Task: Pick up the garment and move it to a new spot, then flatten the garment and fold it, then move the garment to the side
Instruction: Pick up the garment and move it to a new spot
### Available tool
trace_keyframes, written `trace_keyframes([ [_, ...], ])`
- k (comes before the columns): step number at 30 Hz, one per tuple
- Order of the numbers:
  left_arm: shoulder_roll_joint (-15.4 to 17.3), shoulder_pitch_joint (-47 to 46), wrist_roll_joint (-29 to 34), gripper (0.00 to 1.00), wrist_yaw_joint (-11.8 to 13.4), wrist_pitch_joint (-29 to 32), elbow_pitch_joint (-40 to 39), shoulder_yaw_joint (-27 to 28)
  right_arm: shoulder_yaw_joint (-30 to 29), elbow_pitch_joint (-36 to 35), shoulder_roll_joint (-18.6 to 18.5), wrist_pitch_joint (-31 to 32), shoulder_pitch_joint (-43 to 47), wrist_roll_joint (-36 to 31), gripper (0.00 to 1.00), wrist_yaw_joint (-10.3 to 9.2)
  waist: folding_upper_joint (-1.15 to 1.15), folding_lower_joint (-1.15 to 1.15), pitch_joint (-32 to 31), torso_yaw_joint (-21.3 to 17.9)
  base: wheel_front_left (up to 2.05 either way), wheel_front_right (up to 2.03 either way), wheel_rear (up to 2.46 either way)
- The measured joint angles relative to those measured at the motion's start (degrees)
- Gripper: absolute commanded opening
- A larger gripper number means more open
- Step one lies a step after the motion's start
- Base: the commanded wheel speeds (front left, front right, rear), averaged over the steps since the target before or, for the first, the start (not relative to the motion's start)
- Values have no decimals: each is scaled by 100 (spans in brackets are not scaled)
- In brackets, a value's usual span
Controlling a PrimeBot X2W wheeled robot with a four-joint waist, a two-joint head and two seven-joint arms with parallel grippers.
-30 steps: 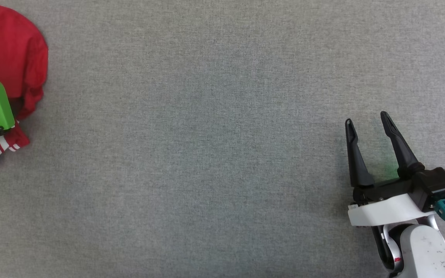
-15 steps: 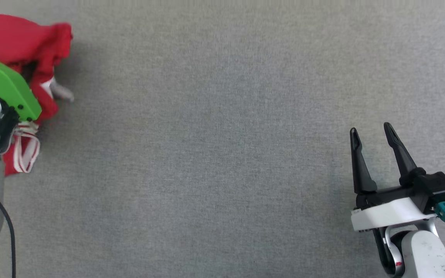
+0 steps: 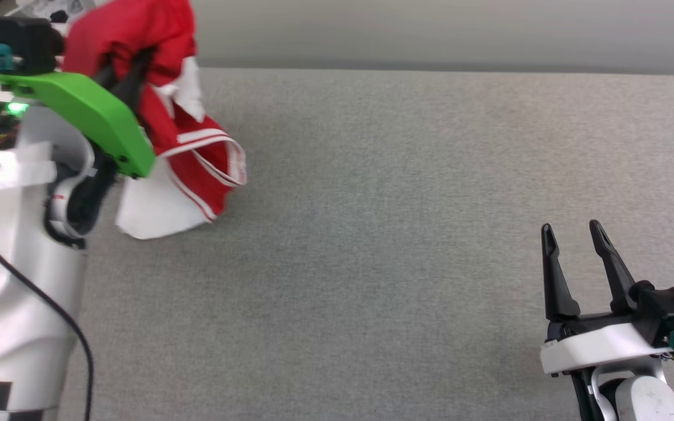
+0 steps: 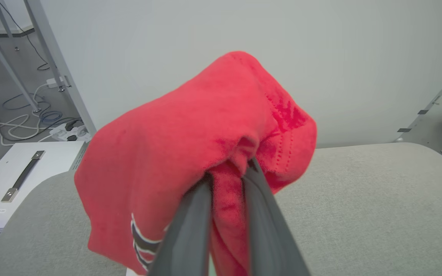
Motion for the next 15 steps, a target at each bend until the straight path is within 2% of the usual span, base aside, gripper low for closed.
trace_keyframes([
  [4,-322,125,30,0,87,115,-337,-320,-123,0,1,0,66,11,100,0,0,0,-153,-216,0,0,0],
  [5,-613,177,31,0,105,155,-407,-558,-185,1,0,0,70,52,100,0,0,0,-215,-414,0,0,0],
  [7,-795,220,30,0,105,157,-378,-700,-197,0,0,0,69,62,100,0,0,0,-239,-549,0,0,0],
  [11,-1167,230,83,0,101,109,-151,-1083,-233,-2,0,0,66,123,100,0,0,0,-243,-857,0,0,0],
  [15,-1674,203,120,0,101,16,365,-1433,-248,14,-1,0,55,185,100,0,0,0,-191,-1163,0,0,0],
])
